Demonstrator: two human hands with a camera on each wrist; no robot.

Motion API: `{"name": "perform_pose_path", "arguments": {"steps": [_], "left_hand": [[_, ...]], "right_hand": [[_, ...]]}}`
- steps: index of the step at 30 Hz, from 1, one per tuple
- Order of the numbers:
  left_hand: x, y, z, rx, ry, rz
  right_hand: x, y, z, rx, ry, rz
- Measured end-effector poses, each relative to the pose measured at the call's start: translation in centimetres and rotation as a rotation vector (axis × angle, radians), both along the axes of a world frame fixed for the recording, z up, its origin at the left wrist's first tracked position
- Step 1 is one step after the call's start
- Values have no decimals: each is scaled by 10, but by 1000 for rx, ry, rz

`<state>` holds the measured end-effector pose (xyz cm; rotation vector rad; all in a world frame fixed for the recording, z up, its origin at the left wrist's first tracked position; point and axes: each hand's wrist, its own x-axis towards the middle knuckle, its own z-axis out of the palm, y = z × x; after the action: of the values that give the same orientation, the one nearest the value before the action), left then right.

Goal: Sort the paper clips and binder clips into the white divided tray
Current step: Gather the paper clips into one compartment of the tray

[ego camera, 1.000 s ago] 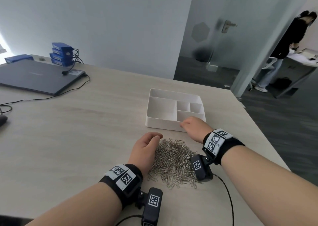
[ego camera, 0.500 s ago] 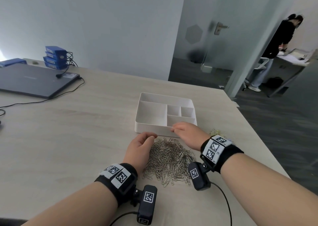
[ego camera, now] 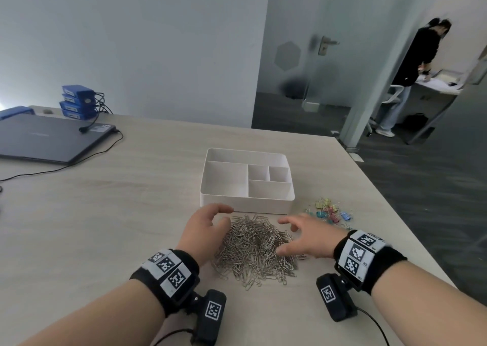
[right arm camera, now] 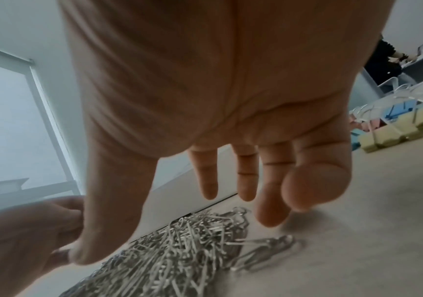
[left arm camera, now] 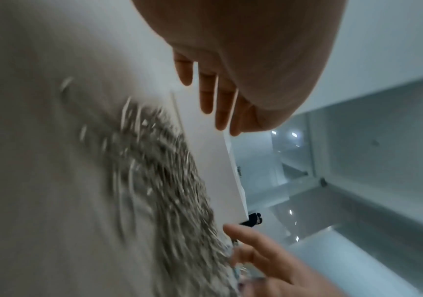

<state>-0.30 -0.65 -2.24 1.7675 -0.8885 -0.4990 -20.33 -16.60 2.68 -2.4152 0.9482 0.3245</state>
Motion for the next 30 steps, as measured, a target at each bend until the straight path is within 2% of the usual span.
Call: {"name": "perform_pose_path", "arguments": {"steps": [2, 3, 9, 11, 15, 19, 30], "left_hand": [[12, -4, 7, 159, -305, -47], [18, -6, 11, 255, -388, -82], [27, -9, 35, 798, -580, -321], [22, -11, 39, 910, -626, -403], [12, -17, 43, 927, -698, -502], [3, -26, 41, 904, -751, -521], [12, -35, 31, 717, -644, -520]], "right_hand": [[2, 2, -3, 15, 29, 32], [4, 3, -4, 21, 41, 45], [18, 9, -7, 0, 86, 80], [22, 10, -7, -39, 81, 102], [29, 12, -11, -78, 44, 126], [33, 13, -13, -102, -11, 126], [37, 13, -13, -137, -106, 127]]}}
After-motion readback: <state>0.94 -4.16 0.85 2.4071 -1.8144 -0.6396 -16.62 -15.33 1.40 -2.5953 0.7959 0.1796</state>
